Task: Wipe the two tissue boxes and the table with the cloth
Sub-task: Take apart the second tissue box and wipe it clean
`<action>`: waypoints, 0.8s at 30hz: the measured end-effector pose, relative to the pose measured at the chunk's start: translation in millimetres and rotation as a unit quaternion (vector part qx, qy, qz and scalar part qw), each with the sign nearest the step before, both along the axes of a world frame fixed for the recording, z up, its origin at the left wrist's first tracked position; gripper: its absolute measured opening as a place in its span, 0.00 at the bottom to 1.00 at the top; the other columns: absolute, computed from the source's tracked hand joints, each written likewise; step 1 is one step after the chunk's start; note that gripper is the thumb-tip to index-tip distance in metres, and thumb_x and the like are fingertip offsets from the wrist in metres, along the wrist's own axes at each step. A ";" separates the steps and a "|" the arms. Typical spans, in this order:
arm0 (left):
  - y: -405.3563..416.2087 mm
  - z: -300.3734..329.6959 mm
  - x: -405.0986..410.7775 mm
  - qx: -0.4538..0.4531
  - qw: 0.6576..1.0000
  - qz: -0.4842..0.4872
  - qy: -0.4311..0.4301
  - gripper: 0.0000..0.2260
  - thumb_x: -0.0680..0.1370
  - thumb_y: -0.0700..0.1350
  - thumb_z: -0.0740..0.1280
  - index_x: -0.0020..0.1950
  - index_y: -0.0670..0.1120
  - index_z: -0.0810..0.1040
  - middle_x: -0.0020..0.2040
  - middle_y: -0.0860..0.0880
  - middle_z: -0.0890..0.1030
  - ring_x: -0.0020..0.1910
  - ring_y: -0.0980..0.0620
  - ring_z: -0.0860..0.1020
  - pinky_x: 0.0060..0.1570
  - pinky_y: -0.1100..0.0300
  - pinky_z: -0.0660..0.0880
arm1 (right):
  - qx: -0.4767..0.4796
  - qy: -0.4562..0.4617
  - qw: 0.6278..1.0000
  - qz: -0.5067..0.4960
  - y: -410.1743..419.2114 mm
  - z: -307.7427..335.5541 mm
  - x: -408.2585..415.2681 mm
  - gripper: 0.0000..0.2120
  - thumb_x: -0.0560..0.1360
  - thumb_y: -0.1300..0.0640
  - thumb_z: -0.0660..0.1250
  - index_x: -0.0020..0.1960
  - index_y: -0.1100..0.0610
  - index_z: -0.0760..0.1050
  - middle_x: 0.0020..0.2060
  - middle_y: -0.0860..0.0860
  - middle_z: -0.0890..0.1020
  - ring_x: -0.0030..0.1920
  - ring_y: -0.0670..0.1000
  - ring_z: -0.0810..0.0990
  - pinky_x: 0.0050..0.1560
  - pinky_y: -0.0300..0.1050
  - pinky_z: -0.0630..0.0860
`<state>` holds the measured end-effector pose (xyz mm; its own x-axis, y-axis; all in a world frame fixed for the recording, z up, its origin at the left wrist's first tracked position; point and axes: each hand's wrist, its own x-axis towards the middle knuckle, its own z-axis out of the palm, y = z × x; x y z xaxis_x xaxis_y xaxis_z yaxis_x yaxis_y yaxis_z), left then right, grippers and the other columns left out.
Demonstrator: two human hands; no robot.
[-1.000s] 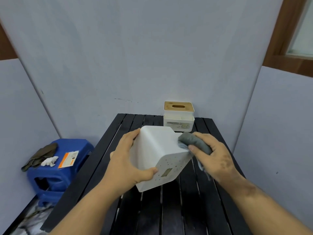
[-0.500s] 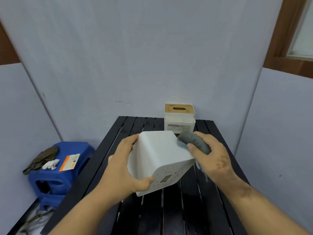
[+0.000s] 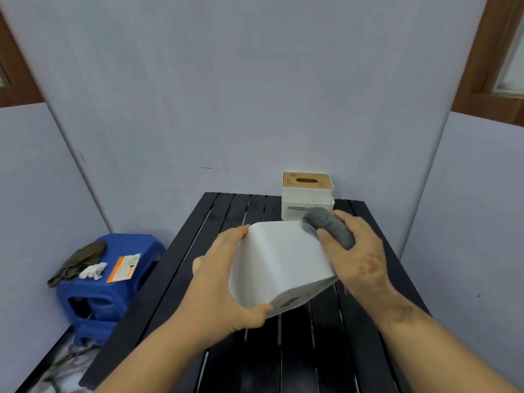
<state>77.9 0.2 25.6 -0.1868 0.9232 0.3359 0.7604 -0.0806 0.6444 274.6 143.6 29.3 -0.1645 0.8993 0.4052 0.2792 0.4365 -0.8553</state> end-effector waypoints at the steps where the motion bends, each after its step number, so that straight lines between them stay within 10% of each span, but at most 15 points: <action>1: -0.1 -0.1 1.3 0.003 1.000 -0.001 0.001 0.46 0.57 0.60 0.76 0.71 0.67 0.58 0.68 0.70 0.64 0.67 0.53 0.67 0.54 0.67 0.64 | 0.015 -0.025 0.999 -0.017 -2.7 0.1 -2.8 0.15 0.75 0.52 0.73 0.61 0.47 0.79 0.54 0.45 0.78 0.54 0.43 0.78 0.60 0.53 0.78; 7: 0.4 0.1 0.3 0.020 1.000 -0.016 0.015 0.46 0.59 0.57 0.79 0.72 0.65 0.61 0.69 0.65 0.69 0.65 0.53 0.70 0.59 0.58 0.68 | 0.208 -0.054 0.966 0.142 -47.8 14.4 -33.1 0.15 0.73 0.53 0.73 0.59 0.46 0.80 0.53 0.40 0.79 0.56 0.45 0.79 0.58 0.51 0.75; 12: -2.1 -1.8 -0.8 -0.003 1.000 0.002 0.003 0.47 0.59 0.58 0.78 0.71 0.70 0.56 0.68 0.74 0.62 0.65 0.53 0.65 0.52 0.66 0.66 | 0.026 -0.024 0.999 -0.002 2.2 1.7 -7.5 0.14 0.75 0.51 0.73 0.60 0.44 0.79 0.54 0.43 0.78 0.56 0.47 0.79 0.60 0.53 0.77; 19: -0.6 -1.8 0.2 0.030 0.999 -0.016 0.016 0.46 0.60 0.53 0.83 0.70 0.67 0.61 0.69 0.65 0.69 0.65 0.56 0.71 0.61 0.58 0.68 | 0.216 -0.053 0.964 0.147 -46.9 12.7 -35.2 0.15 0.73 0.53 0.73 0.59 0.47 0.80 0.53 0.42 0.79 0.55 0.46 0.79 0.56 0.52 0.76; 24: -3.4 -1.2 0.3 0.000 1.000 0.001 -0.003 0.46 0.59 0.56 0.79 0.68 0.72 0.56 0.67 0.73 0.63 0.64 0.54 0.65 0.52 0.63 0.67 | 0.062 -0.049 0.996 -0.031 0.3 -5.1 -6.8 0.16 0.73 0.44 0.69 0.61 0.40 0.76 0.53 0.42 0.77 0.55 0.48 0.79 0.60 0.61 0.76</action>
